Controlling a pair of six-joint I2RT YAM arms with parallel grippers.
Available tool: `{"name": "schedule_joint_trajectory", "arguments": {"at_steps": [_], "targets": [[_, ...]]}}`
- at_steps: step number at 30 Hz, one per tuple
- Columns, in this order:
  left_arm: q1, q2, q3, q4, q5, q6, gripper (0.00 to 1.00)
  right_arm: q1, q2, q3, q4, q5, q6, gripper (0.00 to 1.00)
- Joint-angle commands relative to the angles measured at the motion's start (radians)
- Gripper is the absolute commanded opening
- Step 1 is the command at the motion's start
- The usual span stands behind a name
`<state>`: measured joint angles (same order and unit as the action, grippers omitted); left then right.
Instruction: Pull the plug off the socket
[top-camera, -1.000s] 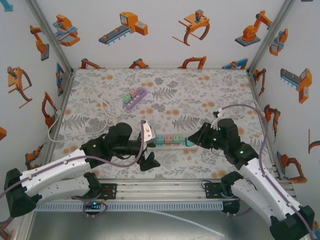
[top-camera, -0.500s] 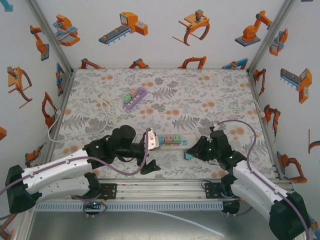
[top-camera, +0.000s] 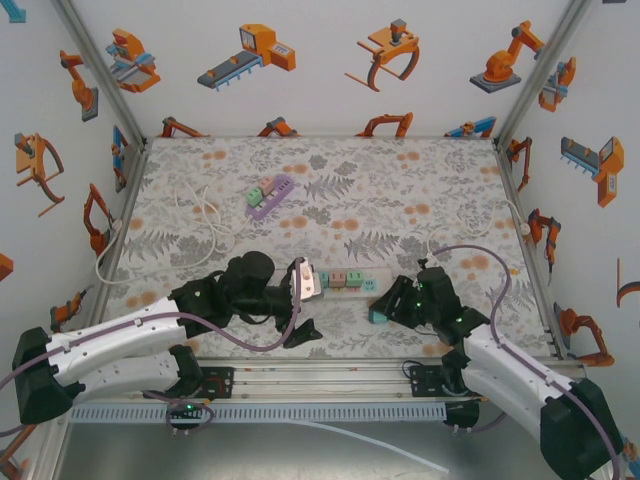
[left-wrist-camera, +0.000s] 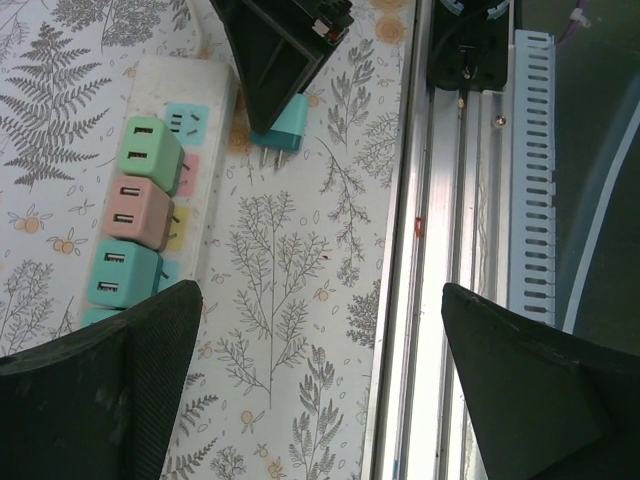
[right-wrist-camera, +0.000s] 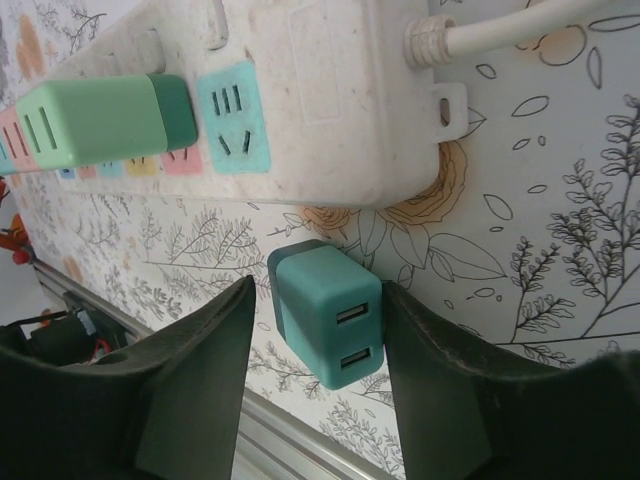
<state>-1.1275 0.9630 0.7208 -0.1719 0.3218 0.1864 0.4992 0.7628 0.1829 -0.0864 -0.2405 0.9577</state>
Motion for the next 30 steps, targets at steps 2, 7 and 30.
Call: {"name": "schedule_joint_trajectory", "arguments": {"at_steps": [2, 7, 30], "targets": [[-0.009, 0.001, 0.023, 0.017, -0.026, 0.018, 0.97, 0.008, -0.054, 0.012, -0.085, 0.069, -0.013, 0.55], [-0.013, -0.012, 0.015, 0.017, -0.066, 0.013, 0.97, 0.009, -0.118, 0.076, -0.211, 0.127, -0.069, 0.60], [0.046, -0.146, -0.066, -0.016, -0.834, -0.491, 0.97, 0.009, -0.140, 0.298, 0.097, -0.219, -1.435, 0.58]]}}
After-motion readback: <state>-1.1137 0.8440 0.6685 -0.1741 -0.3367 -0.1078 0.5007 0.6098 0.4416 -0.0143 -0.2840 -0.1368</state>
